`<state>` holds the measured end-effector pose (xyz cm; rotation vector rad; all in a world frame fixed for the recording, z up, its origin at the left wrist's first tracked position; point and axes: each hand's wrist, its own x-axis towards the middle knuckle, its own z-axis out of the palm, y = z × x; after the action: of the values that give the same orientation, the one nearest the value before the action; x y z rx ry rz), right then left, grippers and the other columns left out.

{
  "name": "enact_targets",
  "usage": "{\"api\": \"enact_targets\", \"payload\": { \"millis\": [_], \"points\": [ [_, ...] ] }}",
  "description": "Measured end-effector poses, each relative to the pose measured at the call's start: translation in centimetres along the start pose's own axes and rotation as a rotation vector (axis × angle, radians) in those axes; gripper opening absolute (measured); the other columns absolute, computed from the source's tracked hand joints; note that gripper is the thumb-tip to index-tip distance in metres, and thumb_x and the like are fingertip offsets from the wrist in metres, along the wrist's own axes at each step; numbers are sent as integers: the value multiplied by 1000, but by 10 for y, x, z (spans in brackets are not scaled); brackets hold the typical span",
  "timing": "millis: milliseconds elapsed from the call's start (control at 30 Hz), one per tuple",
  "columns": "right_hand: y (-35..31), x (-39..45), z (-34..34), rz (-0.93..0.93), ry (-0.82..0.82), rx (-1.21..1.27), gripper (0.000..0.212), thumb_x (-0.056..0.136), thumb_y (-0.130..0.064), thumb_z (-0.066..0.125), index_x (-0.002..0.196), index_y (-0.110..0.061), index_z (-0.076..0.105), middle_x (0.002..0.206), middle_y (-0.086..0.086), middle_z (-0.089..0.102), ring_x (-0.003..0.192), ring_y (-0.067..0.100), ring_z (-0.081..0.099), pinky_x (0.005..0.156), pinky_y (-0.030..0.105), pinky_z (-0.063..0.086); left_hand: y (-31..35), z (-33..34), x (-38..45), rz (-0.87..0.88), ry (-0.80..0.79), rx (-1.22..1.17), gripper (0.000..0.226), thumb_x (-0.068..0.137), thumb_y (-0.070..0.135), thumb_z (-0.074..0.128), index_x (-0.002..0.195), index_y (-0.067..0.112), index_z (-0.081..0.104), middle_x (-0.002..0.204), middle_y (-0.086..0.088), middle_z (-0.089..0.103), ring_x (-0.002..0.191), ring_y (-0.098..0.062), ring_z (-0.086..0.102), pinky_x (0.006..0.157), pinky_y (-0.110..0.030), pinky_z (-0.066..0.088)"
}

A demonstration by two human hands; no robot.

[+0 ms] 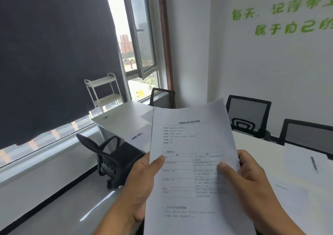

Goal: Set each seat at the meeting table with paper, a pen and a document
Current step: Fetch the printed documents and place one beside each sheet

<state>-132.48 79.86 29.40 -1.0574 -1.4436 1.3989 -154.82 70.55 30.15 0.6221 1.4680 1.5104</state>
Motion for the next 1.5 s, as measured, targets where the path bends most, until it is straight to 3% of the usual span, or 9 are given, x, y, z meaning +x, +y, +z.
{"api": "enact_targets", "payload": {
  "millis": [233, 433, 567, 667, 867, 933, 1067, 1267, 1500],
  "points": [
    [-24, 3, 131, -40, -45, -2, 9, 104, -11, 67, 109, -18, 70, 96, 1, 83, 84, 25, 81, 75, 45, 61, 48, -119, 5, 80, 43, 9, 28, 113, 22, 53, 128, 19, 77, 122, -14, 81, 111, -39, 79, 99, -61, 61],
    [-48, 14, 248, -80, -55, 36, 9, 103, -12, 68, 107, -20, 71, 96, 3, 83, 83, 29, 81, 74, 47, 62, 98, -225, 28, 145, 55, 17, 27, 112, 22, 54, 121, 19, 79, 115, -13, 83, 104, -35, 81, 95, -56, 62],
    [-69, 27, 297, -122, -69, 74, 13, 104, -12, 67, 111, -22, 71, 102, 5, 84, 87, 30, 82, 78, 49, 63, 131, -269, 42, 172, 55, -7, 30, 112, 21, 55, 109, 25, 84, 114, -11, 84, 101, -34, 82, 86, -52, 65],
    [-84, 38, 319, -171, -100, 86, 12, 104, -12, 67, 108, -23, 71, 103, 6, 84, 86, 31, 82, 80, 52, 63, 150, -286, 48, 196, 60, -11, 25, 112, 23, 56, 124, 23, 78, 116, -11, 83, 102, -34, 81, 81, -48, 66],
    [-101, 65, 365, -229, -185, 129, 11, 104, -12, 65, 112, -19, 69, 98, 2, 84, 80, 27, 82, 68, 41, 63, 174, -322, 61, 267, 124, -26, 25, 112, 26, 56, 127, 26, 77, 119, -9, 82, 109, -37, 79, 95, -59, 64],
    [-99, 78, 375, -230, -186, 127, 11, 104, -13, 66, 112, -20, 69, 98, 0, 84, 79, 25, 82, 66, 40, 63, 177, -330, 74, 264, 136, -23, 25, 112, 26, 57, 125, 25, 78, 119, -9, 83, 107, -36, 80, 92, -57, 65],
    [-96, 101, 390, -233, -156, 116, 11, 104, -14, 65, 112, -21, 69, 99, -1, 84, 80, 24, 82, 65, 39, 64, 186, -339, 106, 246, 96, -36, 26, 112, 25, 55, 127, 22, 77, 118, -10, 83, 105, -36, 80, 88, -52, 65],
    [-77, 138, 425, -217, -44, 100, 12, 103, -17, 67, 114, -20, 68, 103, 2, 83, 85, 28, 82, 72, 47, 64, 190, -369, 176, 224, 3, -17, 26, 111, 26, 57, 128, 23, 76, 119, -10, 82, 109, -38, 79, 93, -60, 64],
    [-52, 178, 512, -190, 119, 43, 15, 105, -16, 66, 119, -21, 68, 108, 0, 83, 90, 27, 82, 74, 46, 66, 201, -440, 276, 175, -162, 18, 26, 111, 25, 56, 126, 22, 77, 117, -10, 83, 106, -38, 80, 88, -57, 65]
  ]
}}
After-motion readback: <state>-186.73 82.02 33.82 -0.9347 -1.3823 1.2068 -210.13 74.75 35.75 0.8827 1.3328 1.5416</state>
